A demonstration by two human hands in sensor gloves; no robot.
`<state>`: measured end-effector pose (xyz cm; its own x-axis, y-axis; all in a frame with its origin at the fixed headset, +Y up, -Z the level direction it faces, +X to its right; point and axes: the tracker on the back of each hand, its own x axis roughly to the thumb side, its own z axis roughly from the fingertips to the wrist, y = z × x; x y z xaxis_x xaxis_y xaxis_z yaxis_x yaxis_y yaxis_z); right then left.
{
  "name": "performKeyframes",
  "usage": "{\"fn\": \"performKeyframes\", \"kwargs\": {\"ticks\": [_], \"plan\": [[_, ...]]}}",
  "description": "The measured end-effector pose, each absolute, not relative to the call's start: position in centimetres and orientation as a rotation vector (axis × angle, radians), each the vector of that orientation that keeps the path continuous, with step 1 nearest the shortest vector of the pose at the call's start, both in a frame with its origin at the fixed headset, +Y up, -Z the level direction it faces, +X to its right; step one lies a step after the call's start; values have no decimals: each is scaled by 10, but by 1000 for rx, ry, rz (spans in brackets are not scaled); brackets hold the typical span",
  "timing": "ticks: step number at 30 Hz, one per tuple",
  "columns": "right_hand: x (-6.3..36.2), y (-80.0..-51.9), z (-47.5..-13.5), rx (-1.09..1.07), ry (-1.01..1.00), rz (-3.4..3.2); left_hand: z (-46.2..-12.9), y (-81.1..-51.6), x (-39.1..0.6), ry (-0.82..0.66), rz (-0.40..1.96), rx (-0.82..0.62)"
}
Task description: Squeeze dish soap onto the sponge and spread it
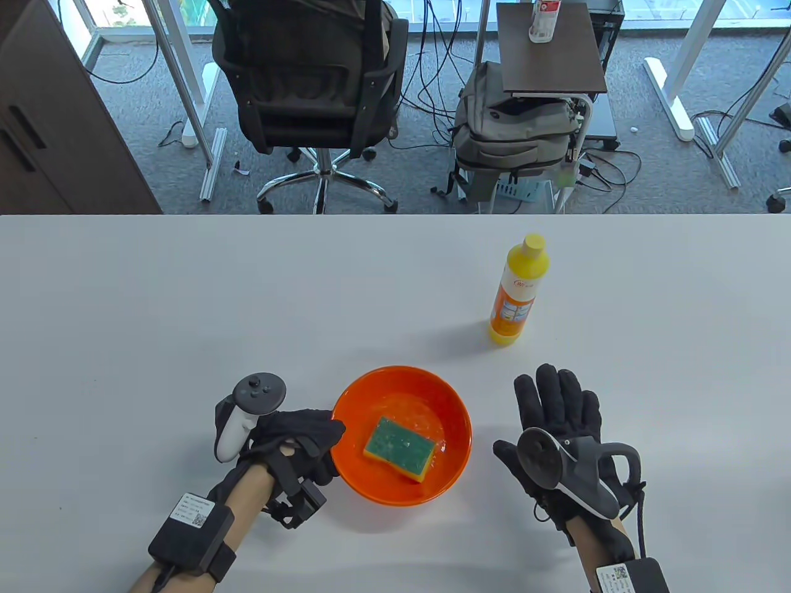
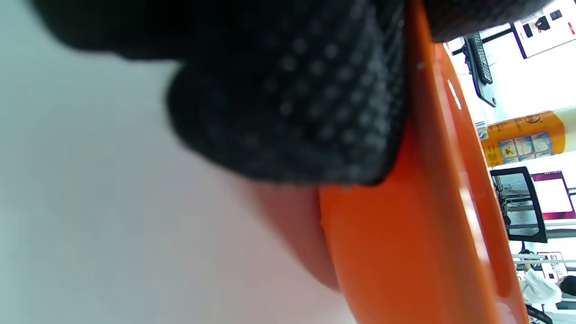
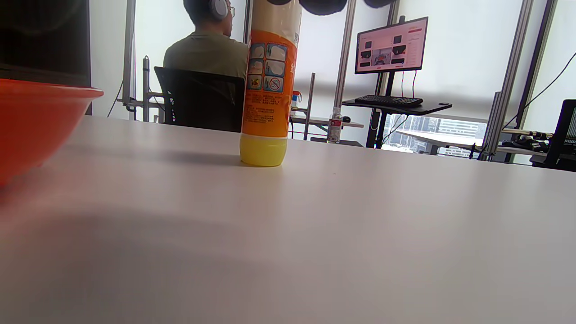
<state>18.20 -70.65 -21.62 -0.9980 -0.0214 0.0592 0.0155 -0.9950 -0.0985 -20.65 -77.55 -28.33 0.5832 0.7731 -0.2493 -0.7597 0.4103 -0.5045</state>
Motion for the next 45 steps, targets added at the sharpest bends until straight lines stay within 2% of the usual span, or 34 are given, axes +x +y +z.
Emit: {"fn": "performKeyframes", "kwargs": {"ticks": [11,22,27,33,40,44,45], "plan": [[177,-712,-216,-110,116,-3120,-280,-777,-211,-14,965,-634],[178,-718,-230,-42,118,-3189,-264,-718,-247,-74,598,-246],[185,-711,-257,97,188,-3246,-248,-711,-263,-51,451,-151],[196,-701,-312,359,251,-3390,-243,-713,-278,2,343,-75],[211,-691,-361,671,465,-3592,-246,-721,-281,12,327,-99],[218,-696,-378,805,448,-3780,-246,-724,-279,10,323,-104],[221,-699,-382,916,461,-3846,-246,-724,-278,13,333,-95]]}}
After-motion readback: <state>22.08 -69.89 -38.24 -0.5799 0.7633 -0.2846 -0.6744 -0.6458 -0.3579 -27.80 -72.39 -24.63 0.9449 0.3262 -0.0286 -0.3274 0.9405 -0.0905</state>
